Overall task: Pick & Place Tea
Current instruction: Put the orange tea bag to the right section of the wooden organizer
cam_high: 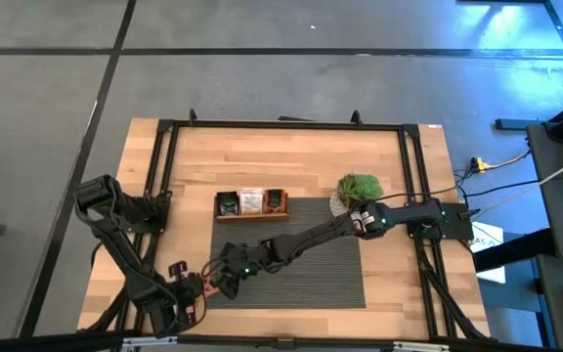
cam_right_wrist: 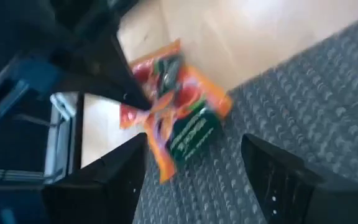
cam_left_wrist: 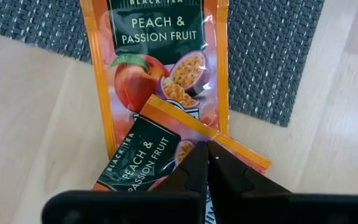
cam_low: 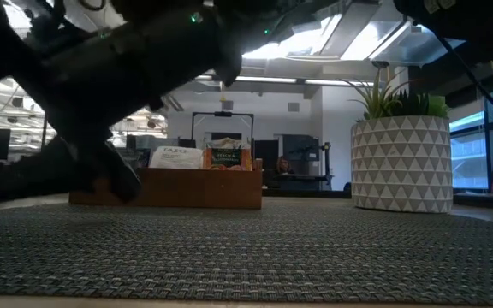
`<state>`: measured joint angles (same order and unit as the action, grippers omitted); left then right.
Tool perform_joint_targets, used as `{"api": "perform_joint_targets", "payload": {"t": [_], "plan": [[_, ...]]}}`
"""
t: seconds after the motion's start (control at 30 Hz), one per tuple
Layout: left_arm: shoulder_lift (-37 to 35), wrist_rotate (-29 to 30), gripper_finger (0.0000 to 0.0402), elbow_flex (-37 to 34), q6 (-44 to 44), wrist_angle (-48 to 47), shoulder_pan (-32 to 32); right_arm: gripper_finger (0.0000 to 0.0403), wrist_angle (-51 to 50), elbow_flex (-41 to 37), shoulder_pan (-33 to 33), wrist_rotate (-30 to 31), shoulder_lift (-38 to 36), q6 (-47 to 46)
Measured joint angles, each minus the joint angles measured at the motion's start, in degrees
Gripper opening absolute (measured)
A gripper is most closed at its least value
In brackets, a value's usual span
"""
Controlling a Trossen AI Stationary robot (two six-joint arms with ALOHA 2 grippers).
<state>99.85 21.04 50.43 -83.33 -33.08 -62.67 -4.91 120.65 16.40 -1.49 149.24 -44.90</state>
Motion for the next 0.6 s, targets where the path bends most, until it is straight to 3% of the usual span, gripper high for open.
{"api": "perform_joint_targets", "payload": {"t": [0.6], "plan": [[0.1,5.9,0.0003,0.0,-2.9,0.1,0.6,0.0175,-0.7,0.0,0.2,-1.7,0.6,-1.1]]}}
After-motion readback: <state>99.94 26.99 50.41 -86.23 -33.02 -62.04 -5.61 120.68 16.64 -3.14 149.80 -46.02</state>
